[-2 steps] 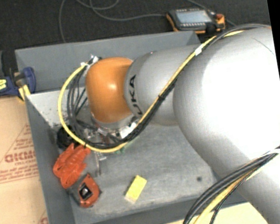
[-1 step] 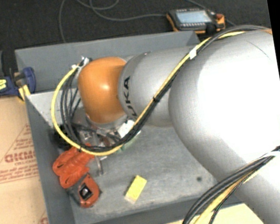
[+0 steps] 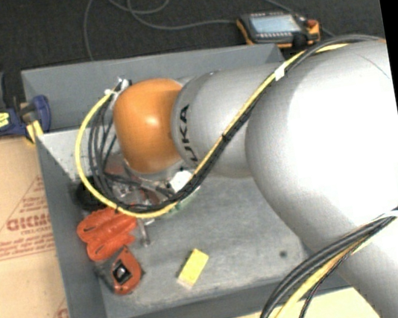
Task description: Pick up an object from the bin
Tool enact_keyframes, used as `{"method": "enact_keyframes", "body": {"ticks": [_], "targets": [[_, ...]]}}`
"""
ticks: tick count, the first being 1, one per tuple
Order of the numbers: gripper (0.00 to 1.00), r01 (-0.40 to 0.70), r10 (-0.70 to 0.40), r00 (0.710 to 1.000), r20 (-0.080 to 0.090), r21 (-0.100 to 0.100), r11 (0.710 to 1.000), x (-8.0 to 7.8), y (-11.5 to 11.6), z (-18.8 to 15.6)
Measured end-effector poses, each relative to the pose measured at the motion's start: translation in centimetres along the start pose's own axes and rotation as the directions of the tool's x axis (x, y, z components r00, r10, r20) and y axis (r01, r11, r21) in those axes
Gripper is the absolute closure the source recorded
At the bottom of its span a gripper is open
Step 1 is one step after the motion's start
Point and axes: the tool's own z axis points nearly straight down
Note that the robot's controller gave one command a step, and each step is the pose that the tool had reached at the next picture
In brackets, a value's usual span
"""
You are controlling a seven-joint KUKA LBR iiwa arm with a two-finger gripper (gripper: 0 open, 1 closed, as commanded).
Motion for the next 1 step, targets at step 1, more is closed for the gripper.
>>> {"method": "enact_keyframes", "body": {"ticks": [1], "targets": [[0.0, -0.067, 0.067, 0.998, -0.005, -0.003, 0.998, 0.14, 0.32, 0.17]]}}
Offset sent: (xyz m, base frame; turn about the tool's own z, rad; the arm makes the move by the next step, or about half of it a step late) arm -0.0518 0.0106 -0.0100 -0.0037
